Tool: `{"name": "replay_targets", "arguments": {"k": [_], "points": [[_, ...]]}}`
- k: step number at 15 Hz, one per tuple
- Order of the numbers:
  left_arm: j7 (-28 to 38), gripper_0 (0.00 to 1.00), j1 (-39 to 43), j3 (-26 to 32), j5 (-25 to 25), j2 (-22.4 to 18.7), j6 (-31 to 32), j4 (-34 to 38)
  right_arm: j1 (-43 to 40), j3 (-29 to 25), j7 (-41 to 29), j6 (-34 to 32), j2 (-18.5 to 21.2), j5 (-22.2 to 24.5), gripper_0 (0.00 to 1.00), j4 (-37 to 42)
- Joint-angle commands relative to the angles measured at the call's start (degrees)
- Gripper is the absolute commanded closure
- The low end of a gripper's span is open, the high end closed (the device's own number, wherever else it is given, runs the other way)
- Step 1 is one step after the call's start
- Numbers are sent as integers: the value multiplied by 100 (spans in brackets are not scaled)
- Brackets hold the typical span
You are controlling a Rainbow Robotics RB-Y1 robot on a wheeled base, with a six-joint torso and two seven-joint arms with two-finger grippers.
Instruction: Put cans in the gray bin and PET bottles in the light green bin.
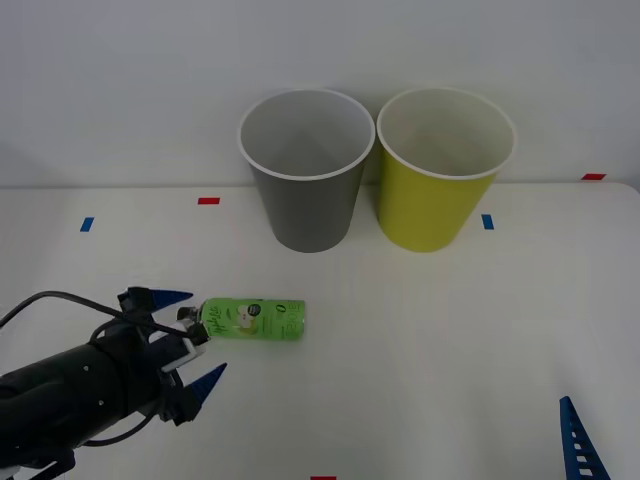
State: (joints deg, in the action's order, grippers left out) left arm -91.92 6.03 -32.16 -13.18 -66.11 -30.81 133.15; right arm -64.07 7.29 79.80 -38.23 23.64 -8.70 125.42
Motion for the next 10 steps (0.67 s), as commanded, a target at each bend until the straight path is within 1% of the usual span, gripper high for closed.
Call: {"name": "replay_targets", "arguments": {"k": [1, 2, 3, 5, 7, 10], "points": [[-195, 0, -630, -370, -35, -16, -847, 176, 0, 0, 0, 0, 0, 0, 0, 0], [-520, 0, -893, -475, -62, -7, -1252, 237, 0, 0, 0, 0, 0, 0, 0, 0], [-687, 0, -1060, -493, -237, 2, -1515, 272, 0, 0, 0, 0, 0, 0, 0, 0], [-1082, 0, -1456, -493, -923, 90, -2034, 325, 0, 0, 0, 0, 0, 0, 0, 0], [-1557, 0, -1772, -493, -1301, 266, -2517, 325, 0, 0, 0, 0, 0, 0, 0, 0], [-2172, 0, -2097, -502, -1389, 793, -3247, 316, 0, 0, 0, 0, 0, 0, 0, 0]]}}
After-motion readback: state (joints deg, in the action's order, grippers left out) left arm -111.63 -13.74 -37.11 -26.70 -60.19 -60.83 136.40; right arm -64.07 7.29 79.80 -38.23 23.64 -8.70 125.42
